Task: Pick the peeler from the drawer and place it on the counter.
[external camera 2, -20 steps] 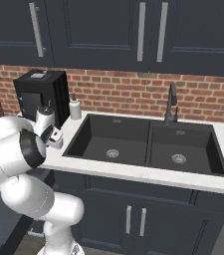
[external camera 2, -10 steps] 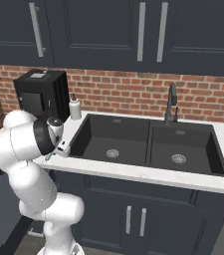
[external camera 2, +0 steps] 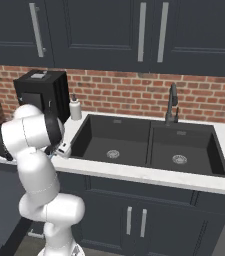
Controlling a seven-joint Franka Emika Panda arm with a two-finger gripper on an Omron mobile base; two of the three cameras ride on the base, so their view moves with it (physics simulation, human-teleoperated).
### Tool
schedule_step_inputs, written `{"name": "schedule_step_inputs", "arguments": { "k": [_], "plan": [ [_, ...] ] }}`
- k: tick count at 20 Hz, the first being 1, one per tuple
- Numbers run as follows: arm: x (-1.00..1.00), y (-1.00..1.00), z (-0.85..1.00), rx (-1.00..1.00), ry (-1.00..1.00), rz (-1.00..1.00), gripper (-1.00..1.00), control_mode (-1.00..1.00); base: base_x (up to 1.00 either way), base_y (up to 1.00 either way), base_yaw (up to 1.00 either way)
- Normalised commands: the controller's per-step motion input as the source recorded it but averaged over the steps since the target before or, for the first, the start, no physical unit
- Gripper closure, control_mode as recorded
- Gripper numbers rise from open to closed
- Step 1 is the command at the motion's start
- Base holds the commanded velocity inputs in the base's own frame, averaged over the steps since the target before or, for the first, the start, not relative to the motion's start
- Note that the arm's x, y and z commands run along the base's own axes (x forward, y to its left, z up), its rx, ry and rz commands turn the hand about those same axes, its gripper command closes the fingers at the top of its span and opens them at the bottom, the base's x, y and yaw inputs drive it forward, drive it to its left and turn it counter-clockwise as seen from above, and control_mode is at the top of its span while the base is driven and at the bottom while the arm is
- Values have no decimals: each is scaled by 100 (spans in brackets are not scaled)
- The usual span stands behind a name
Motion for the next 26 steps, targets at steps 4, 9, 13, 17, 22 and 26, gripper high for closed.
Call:
{"name": "schedule_step_inputs", "arguments": {
  "k": [4, 9, 13, 17, 22, 26],
  "plan": [
    [63, 0, 0, 0, 0, -2, 100, -100, 0, 0, 0],
    [46, 4, -11, 0, -1, -2, -100, -100, 0, 0, 0],
    [1, -3, 0, 2, -8, 0, -100, -100, 0, 0, 0],
    [-8, -15, 0, 6, -5, 0, -100, -100, 0, 0, 0],
    [-41, -51, 16, 12, -7, -3, -100, -100, 0, 0, 0],
    [-69, -76, 67, 11, 0, -5, -100, -100, 0, 0, 0]
  ]
}}
